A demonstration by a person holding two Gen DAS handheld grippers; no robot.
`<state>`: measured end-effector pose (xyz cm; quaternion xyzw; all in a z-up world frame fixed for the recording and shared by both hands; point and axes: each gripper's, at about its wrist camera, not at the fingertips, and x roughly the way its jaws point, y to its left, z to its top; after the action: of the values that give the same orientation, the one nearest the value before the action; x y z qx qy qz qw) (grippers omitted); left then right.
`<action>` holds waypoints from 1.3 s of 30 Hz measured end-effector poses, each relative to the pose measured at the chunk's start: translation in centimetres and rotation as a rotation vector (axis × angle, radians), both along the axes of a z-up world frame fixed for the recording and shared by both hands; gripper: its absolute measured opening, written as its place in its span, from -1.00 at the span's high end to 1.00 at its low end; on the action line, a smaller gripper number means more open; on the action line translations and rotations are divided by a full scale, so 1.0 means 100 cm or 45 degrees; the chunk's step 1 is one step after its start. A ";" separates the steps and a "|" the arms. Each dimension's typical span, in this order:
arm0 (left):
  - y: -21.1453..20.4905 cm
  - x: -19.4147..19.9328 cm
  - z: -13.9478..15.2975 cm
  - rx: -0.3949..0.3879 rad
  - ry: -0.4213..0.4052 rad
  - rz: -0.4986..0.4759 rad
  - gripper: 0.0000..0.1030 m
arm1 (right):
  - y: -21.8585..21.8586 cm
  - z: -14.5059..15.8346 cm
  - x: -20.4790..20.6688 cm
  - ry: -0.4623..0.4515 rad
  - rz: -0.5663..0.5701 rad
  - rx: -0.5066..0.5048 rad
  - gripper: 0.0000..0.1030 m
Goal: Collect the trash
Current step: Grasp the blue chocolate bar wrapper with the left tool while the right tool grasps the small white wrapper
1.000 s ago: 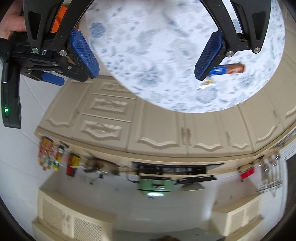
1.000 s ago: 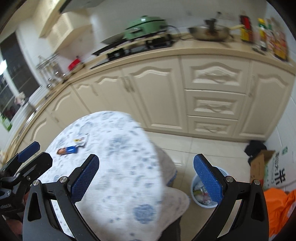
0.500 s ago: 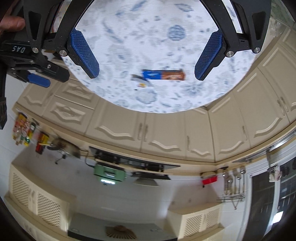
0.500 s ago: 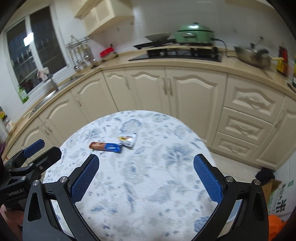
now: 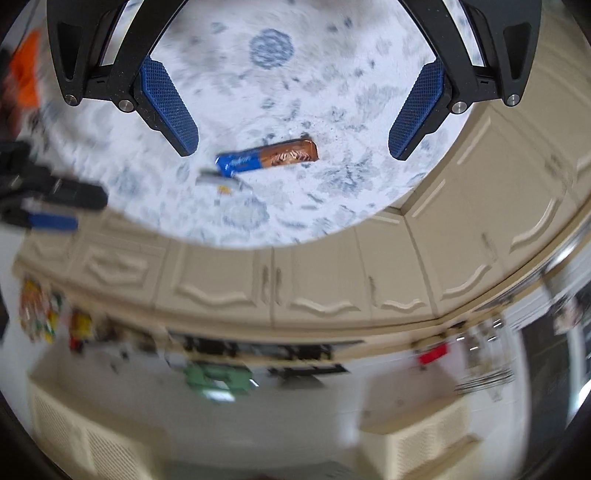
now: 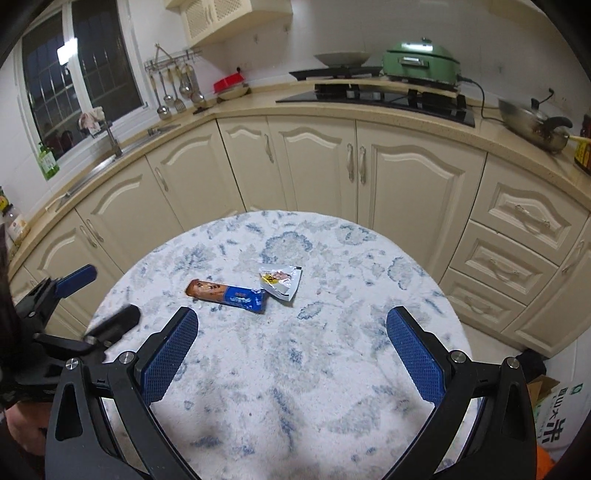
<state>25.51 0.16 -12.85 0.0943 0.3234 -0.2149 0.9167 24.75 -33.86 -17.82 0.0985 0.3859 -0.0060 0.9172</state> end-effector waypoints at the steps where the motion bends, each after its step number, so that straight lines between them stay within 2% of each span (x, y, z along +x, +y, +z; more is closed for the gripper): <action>1: -0.007 0.011 -0.008 0.055 0.002 -0.044 -0.97 | 0.000 -0.002 0.002 0.007 -0.005 -0.004 -1.00; 5: -0.030 0.049 -0.037 0.156 0.019 -0.196 -0.97 | -0.003 -0.020 0.021 0.063 -0.035 -0.004 -1.00; 9: -0.053 0.093 -0.071 0.242 0.082 -0.281 -0.98 | -0.004 -0.035 0.037 0.111 -0.042 0.003 -1.00; 13: -0.070 0.125 -0.098 0.251 0.171 -0.384 -0.96 | -0.005 -0.048 0.051 0.141 -0.048 0.006 -1.00; 15: -0.071 0.131 -0.102 0.182 0.227 -0.440 -0.69 | -0.005 -0.052 0.055 0.153 -0.050 0.008 -1.00; 16: -0.070 0.134 -0.103 0.144 0.265 -0.464 -0.45 | -0.005 -0.054 0.057 0.159 -0.048 0.007 -1.00; 18: -0.071 0.132 -0.103 0.135 0.266 -0.493 -0.15 | -0.006 -0.058 0.059 0.169 -0.047 0.003 -1.00; 20: -0.073 0.127 -0.103 0.133 0.277 -0.527 0.53 | -0.006 -0.059 0.061 0.171 -0.045 0.009 -1.00; 21: -0.075 0.124 -0.103 0.136 0.285 -0.534 0.67 | -0.006 -0.060 0.061 0.171 -0.043 0.010 -1.00; 25: -0.082 0.119 -0.105 0.153 0.253 -0.495 0.67 | -0.006 -0.062 0.061 0.170 -0.040 0.015 -1.00; 28: -0.085 0.129 -0.110 0.114 0.272 -0.447 0.47 | -0.007 -0.064 0.063 0.168 -0.041 0.017 -1.00; 30: -0.088 0.135 -0.112 0.080 0.288 -0.415 0.49 | -0.008 -0.066 0.065 0.169 -0.044 0.017 -1.00; 32: -0.083 0.131 -0.111 0.038 0.304 -0.364 0.72 | -0.009 -0.069 0.069 0.164 -0.052 0.018 -1.00; 35: -0.070 0.124 -0.107 -0.044 0.333 -0.266 0.72 | -0.010 -0.074 0.078 0.164 -0.055 0.025 -1.00; 39: -0.048 0.115 -0.104 -0.083 0.334 -0.122 0.72 | -0.003 -0.081 0.096 0.157 -0.033 0.027 -0.98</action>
<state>36.98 -4.69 -23.26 0.0508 0.4285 -0.2793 0.8578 34.32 -34.12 -25.94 0.1126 0.4404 -0.0200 0.8905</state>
